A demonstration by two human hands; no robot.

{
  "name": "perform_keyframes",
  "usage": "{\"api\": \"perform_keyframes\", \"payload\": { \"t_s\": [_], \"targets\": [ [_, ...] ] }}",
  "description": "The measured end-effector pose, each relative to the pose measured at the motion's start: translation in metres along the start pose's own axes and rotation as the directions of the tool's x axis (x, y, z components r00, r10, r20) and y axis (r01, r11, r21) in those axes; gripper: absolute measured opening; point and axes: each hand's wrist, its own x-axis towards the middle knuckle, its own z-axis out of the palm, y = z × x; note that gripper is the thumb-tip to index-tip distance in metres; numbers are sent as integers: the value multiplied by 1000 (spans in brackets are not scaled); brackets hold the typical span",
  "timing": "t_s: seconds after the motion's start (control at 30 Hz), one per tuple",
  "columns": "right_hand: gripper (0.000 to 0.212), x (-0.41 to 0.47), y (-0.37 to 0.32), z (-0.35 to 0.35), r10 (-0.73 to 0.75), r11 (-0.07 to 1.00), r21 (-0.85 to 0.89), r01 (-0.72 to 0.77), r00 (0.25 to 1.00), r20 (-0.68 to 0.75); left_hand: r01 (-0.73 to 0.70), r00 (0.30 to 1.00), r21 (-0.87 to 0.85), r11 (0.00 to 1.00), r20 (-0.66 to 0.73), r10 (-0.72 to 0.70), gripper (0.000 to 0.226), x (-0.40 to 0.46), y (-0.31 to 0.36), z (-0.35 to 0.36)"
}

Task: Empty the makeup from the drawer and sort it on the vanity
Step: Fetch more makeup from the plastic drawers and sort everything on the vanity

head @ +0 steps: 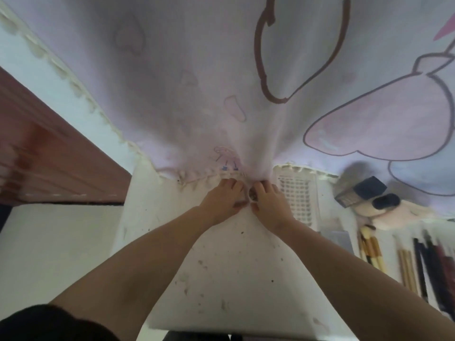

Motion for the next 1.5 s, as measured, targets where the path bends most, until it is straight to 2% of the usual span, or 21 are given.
{"api": "perform_keyframes", "payload": {
  "t_s": [0.1, 0.17, 0.3, 0.4, 0.5, 0.57, 0.7, 0.9, 1.13, 1.23, 1.33, 1.43, 1.5],
  "targets": [
    [36, -4, -6, -1, 10, 1000, 3, -10, 999, -34, 1, 1000, -40, 999, 2, -1, 44, 0, -2, 0],
    [38, -14, -14, -4, -11, 1000, 26, 14, 994, -106, 18, 1000, -93, 995, 0, -18, 47, 0, -3, -2],
    [39, -55, -26, 6, -163, 983, 46, 178, 960, -226, 62, 998, -146, 987, -13, -65, 54, 2, -1, -8],
    [34, -86, -28, 29, -243, 968, 21, 248, 959, -147, 50, 998, -83, 995, 36, -47, 51, 4, 0, -9],
    [38, -98, -22, 48, -236, 972, -53, 231, 965, -115, 47, 998, -69, 997, 47, -44, 50, 5, -2, -11],
    [34, -99, -19, 54, -239, 971, -60, 233, 960, -143, 35, 999, -58, 998, 19, -34, 51, 4, -5, -15],
    [39, -97, -15, 61, -255, 967, -60, 249, 954, -159, 33, 996, -8, 999, -82, -34, 46, -8, -25, -24],
    [37, -97, -13, 65, -265, 964, -38, 263, 948, -176, 23, 999, 126, 992, 24, -27, 42, -26, -56, -19],
    [36, -97, -10, 69, -280, 960, -51, 275, 943, -181, -2, 998, 134, 991, 61, -6, 42, -24, -52, -22],
    [31, -96, -12, 56, -283, 957, -94, 275, 955, -92, -8, 999, 96, 995, 49, 3, 44, -28, -48, -35],
    [39, -91, -17, 30, -261, 960, -64, 271, 956, 134, -73, 997, 93, 993, 24, 71, 42, -28, -38, -58],
    [42, -81, -31, -6, -49, 997, -40, 68, 927, 371, -180, 984, 133, 975, 22, 178, 39, -25, -21, -83],
    [43, -83, -39, -30, 120, 993, -34, -116, 921, 371, -261, 965, 163, 952, 35, 258, 38, -23, -4, -96]
  ]
}}
